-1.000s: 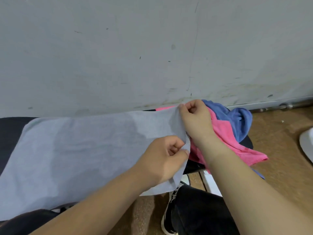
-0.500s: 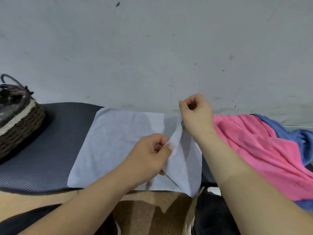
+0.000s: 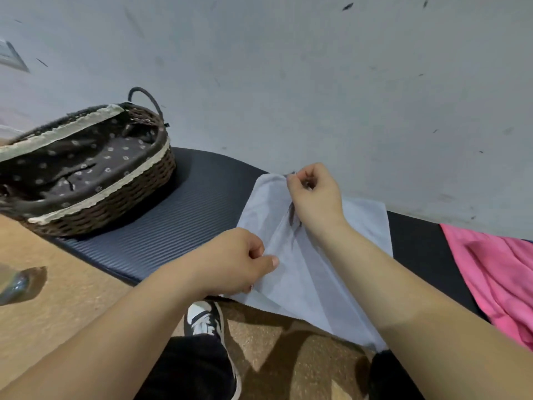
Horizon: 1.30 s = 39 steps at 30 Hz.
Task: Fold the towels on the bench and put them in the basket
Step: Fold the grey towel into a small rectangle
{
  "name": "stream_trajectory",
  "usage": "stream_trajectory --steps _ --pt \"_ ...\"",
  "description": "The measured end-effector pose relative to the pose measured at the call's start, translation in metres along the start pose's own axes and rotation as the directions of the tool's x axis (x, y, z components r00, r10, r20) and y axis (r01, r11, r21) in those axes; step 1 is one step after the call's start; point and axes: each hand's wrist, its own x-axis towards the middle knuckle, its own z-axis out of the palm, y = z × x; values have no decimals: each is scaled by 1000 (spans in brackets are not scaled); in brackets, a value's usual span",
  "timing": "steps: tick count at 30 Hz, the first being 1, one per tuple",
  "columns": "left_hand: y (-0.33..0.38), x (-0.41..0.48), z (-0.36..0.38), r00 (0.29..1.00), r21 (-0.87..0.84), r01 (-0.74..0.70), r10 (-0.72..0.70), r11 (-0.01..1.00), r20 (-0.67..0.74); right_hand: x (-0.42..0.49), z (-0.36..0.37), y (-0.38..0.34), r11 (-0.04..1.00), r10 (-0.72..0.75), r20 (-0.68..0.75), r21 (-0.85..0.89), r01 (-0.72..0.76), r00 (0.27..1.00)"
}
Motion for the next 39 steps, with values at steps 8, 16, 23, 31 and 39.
stream_trajectory --steps 8,16,23,31,39 --pt "-44 3 -26 984 183 150 -165 972 69 -1 34 18 909 65 217 -416 32 974" --pt "-51 18 -20 975 252 186 -210 950 70 -5 -6 43 529 389 388 -837 143 835" --pt "-59 31 -13 982 230 188 -186 955 -33 37 14 31 685 28 368 -684 250 929" --pt "-51 41 -12 974 166 164 -134 972 -182 94 53 31 724 71 359 -660 200 931" --pt "-45 43 -9 975 207 188 -156 960 -160 92 47 46 829 -71 219 -529 180 973"
